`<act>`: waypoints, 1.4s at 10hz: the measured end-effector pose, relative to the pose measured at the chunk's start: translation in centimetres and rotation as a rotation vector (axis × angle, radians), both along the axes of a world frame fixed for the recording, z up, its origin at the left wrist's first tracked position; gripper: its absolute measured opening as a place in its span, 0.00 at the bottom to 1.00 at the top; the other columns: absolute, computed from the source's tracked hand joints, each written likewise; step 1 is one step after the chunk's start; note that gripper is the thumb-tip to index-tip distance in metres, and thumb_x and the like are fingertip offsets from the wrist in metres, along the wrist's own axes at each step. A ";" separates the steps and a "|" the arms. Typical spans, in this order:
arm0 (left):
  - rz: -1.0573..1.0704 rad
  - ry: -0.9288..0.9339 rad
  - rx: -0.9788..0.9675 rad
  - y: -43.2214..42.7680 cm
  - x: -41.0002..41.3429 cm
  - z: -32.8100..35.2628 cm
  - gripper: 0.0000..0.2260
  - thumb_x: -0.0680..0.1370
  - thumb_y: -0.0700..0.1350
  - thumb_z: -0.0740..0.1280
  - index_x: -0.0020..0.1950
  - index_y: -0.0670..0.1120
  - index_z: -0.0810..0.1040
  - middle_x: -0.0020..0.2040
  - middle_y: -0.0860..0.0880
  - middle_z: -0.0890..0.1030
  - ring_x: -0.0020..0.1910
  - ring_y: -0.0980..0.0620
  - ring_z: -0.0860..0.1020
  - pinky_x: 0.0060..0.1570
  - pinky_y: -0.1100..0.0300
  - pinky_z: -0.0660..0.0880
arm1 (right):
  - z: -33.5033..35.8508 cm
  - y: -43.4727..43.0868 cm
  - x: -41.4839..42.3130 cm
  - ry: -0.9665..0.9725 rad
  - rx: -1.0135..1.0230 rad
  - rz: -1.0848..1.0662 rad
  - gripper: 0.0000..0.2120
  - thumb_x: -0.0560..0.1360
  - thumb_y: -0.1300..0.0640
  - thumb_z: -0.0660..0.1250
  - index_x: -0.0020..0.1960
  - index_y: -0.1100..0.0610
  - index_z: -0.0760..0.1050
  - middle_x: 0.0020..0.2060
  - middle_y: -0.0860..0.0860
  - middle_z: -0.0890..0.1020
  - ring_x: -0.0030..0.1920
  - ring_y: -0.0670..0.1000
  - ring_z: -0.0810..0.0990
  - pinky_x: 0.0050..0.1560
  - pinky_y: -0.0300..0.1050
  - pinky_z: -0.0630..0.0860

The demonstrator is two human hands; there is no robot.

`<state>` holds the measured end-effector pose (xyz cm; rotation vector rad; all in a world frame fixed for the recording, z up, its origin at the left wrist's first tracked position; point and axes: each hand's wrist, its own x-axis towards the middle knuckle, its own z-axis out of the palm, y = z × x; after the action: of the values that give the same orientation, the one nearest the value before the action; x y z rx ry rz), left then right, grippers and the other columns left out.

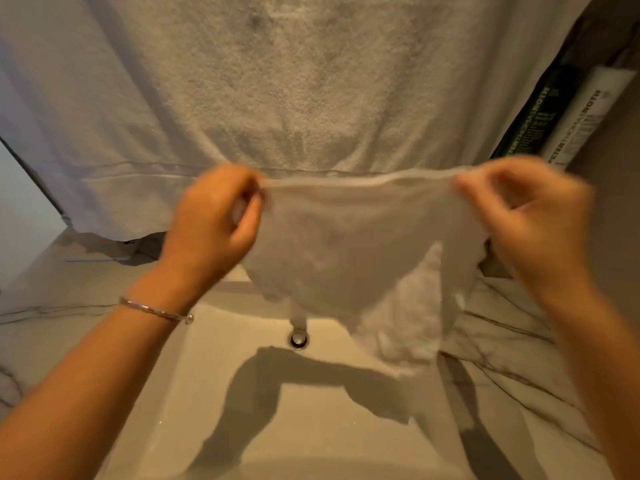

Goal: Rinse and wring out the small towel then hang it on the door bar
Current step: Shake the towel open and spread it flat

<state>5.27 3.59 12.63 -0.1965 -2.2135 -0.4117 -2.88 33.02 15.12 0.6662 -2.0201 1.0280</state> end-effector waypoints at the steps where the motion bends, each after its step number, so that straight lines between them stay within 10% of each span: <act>1: 0.058 -0.144 -0.170 0.7 0.0 0.2 0.06 0.72 0.37 0.62 0.46 0.44 0.75 0.43 0.43 0.78 0.42 0.42 0.75 0.42 0.51 0.72 | -1.5 -0.7 1.8 0.178 0.345 0.142 0.06 0.75 0.56 0.66 0.40 0.57 0.77 0.34 0.50 0.78 0.35 0.49 0.74 0.39 0.45 0.72; 2: -0.049 -1.031 -0.258 1.4 1.7 -5.0 0.06 0.75 0.43 0.64 0.48 0.49 0.79 0.47 0.48 0.82 0.46 0.49 0.79 0.46 0.57 0.75 | -6.4 -0.6 3.5 -0.615 1.055 0.383 0.08 0.74 0.50 0.64 0.41 0.52 0.77 0.35 0.48 0.81 0.36 0.48 0.77 0.39 0.47 0.74; 4: -0.069 -0.859 -0.001 -1.4 1.1 -4.1 0.07 0.77 0.47 0.64 0.39 0.56 0.75 0.39 0.52 0.81 0.38 0.55 0.78 0.40 0.56 0.76 | -5.7 1.3 0.7 -0.610 0.352 0.271 0.07 0.72 0.50 0.67 0.38 0.51 0.78 0.36 0.48 0.82 0.39 0.46 0.80 0.42 0.52 0.79; 5: -0.056 -0.818 0.034 0.0 0.6 -2.8 0.06 0.77 0.43 0.64 0.43 0.49 0.79 0.40 0.49 0.82 0.39 0.52 0.79 0.41 0.53 0.76 | -4.5 0.1 0.7 -0.695 0.385 0.274 0.06 0.72 0.53 0.68 0.39 0.53 0.79 0.37 0.50 0.82 0.40 0.49 0.80 0.44 0.53 0.78; 6: -0.062 -0.505 0.073 -0.9 -0.1 1.8 0.07 0.77 0.46 0.63 0.39 0.51 0.76 0.34 0.47 0.80 0.32 0.53 0.76 0.34 0.56 0.71 | -0.2 0.0 0.6 -0.511 0.243 0.276 0.06 0.73 0.52 0.68 0.39 0.53 0.79 0.35 0.47 0.82 0.39 0.47 0.80 0.43 0.52 0.79; 7: -0.046 -0.105 0.114 -2.7 -1.5 5.3 0.07 0.77 0.48 0.58 0.48 0.48 0.75 0.37 0.47 0.79 0.35 0.52 0.76 0.36 0.55 0.74 | 3.3 -0.2 1.8 0.220 -0.133 0.223 0.04 0.77 0.53 0.64 0.44 0.49 0.75 0.39 0.40 0.79 0.40 0.41 0.78 0.41 0.40 0.75; 8: -0.044 -0.560 -0.206 0.1 -0.9 0.7 0.07 0.75 0.39 0.59 0.48 0.50 0.72 0.39 0.47 0.77 0.39 0.47 0.77 0.40 0.47 0.77 | -0.5 -0.9 3.0 0.041 0.538 0.272 0.07 0.77 0.58 0.59 0.43 0.55 0.75 0.39 0.53 0.81 0.40 0.54 0.78 0.40 0.51 0.74; 9: -0.127 -1.110 -0.233 2.1 1.1 -6.5 0.07 0.78 0.47 0.59 0.52 0.54 0.75 0.52 0.52 0.80 0.51 0.55 0.77 0.54 0.59 0.74 | -6.3 0.2 2.8 -0.723 1.107 0.304 0.06 0.75 0.51 0.60 0.41 0.50 0.72 0.39 0.50 0.80 0.40 0.51 0.75 0.38 0.48 0.70; 12: -0.165 -0.443 0.151 -1.1 -0.7 -0.5 0.09 0.78 0.47 0.63 0.39 0.55 0.75 0.38 0.56 0.79 0.33 0.55 0.76 0.31 0.60 0.70 | -1.8 0.6 0.6 -0.546 0.242 0.241 0.06 0.74 0.54 0.65 0.39 0.50 0.77 0.33 0.45 0.79 0.36 0.42 0.77 0.38 0.41 0.73; 14: -0.180 -0.320 -0.079 -0.4 -0.8 3.0 0.13 0.75 0.48 0.56 0.55 0.56 0.77 0.47 0.55 0.84 0.44 0.56 0.82 0.43 0.56 0.79 | 3.1 0.6 3.5 0.320 0.010 0.158 0.05 0.77 0.56 0.61 0.47 0.47 0.75 0.39 0.39 0.77 0.40 0.42 0.77 0.42 0.36 0.72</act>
<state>4.43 3.15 15.65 -0.3981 -2.5394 -0.4808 0.66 33.60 18.27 0.9450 -1.7165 0.9334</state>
